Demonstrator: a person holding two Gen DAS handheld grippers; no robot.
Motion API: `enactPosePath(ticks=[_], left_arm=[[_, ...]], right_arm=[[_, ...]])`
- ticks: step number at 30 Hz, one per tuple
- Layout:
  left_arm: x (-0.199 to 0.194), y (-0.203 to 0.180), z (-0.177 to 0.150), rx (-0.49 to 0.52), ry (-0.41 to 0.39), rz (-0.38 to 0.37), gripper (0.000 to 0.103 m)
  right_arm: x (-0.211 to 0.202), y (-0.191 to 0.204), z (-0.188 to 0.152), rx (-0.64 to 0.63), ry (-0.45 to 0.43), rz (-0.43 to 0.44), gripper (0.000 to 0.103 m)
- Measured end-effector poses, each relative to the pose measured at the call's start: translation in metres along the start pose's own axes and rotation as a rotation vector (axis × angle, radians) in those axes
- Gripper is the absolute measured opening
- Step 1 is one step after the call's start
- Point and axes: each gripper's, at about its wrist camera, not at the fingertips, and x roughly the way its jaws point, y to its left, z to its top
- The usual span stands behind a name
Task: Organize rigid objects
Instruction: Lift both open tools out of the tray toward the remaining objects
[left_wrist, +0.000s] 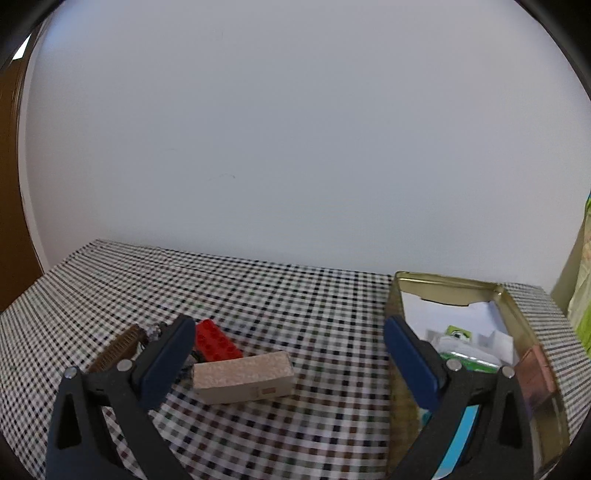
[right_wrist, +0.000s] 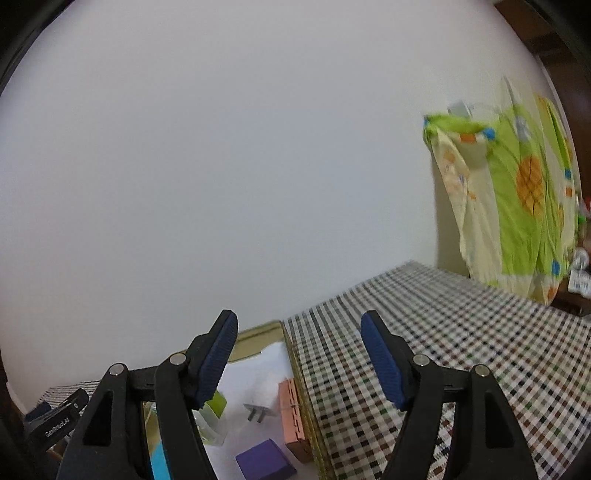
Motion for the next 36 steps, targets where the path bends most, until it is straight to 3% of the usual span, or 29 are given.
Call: enactPosePath(ticks=[2, 10, 16, 23, 36], left_arm=[[-0.004, -0.003, -0.002, 0.018, -0.014, 0.000, 0.102], [-0.008, -0.006, -0.010, 0.080, -0.069, 0.022, 0.102], [-0.005, 0.004, -0.014, 0.090, -0.067, 0.001, 0.102], [-0.005, 0.009, -0.017, 0.119, -0.064, -0.024, 0.102], [-0.006, 0.026, -0.020, 0.126, -0.039, -0.070, 0.102]], right_arm=[[-0.007, 0.006, -0.003, -0.035, -0.040, -0.019, 0.084], [-0.026, 0.032, -0.012, -0.132, -0.172, -0.043, 0.089], [-0.022, 0.039, -0.012, -0.130, -0.145, -0.073, 0.089], [-0.019, 0.034, -0.014, -0.041, -0.107, -0.106, 0.089], [-0.033, 0.089, -0.036, -0.105, -0.057, -0.064, 0.089]])
